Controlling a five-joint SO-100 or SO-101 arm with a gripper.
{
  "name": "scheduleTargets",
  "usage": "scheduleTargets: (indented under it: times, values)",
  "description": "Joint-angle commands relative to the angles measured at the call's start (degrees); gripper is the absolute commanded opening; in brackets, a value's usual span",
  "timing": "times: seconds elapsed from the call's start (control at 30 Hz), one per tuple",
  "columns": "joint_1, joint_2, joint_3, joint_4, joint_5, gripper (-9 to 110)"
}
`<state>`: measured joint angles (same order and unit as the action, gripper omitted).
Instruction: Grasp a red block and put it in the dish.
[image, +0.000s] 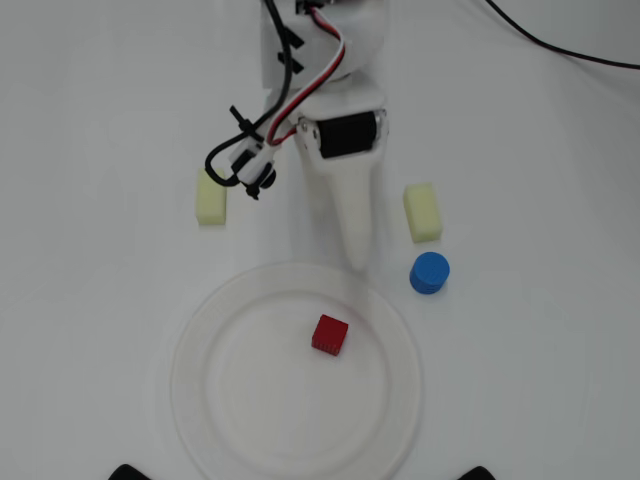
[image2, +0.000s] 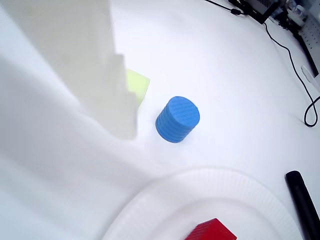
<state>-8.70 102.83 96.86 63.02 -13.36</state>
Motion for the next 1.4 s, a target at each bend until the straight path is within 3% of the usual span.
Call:
scheduleTargets:
  times: [0.0, 0.43, 0.77, 0.97, 1.2, 1.37]
  values:
    - [1.0, 13.9, 7.5, 0.2, 1.1, 38]
    - [-1.4, 60.6, 54.1, -3.0, 5.5, 38]
    - [0.0, 93.9, 74.9, 8.9, 8.5, 35]
    - [1.8, 94.9, 78.3, 11.3, 9.9, 31]
    - [1.4, 94.9, 82.7, 11.3, 9.1, 1]
    - [1.4, 94.9, 84.8, 12.6, 7.6, 0]
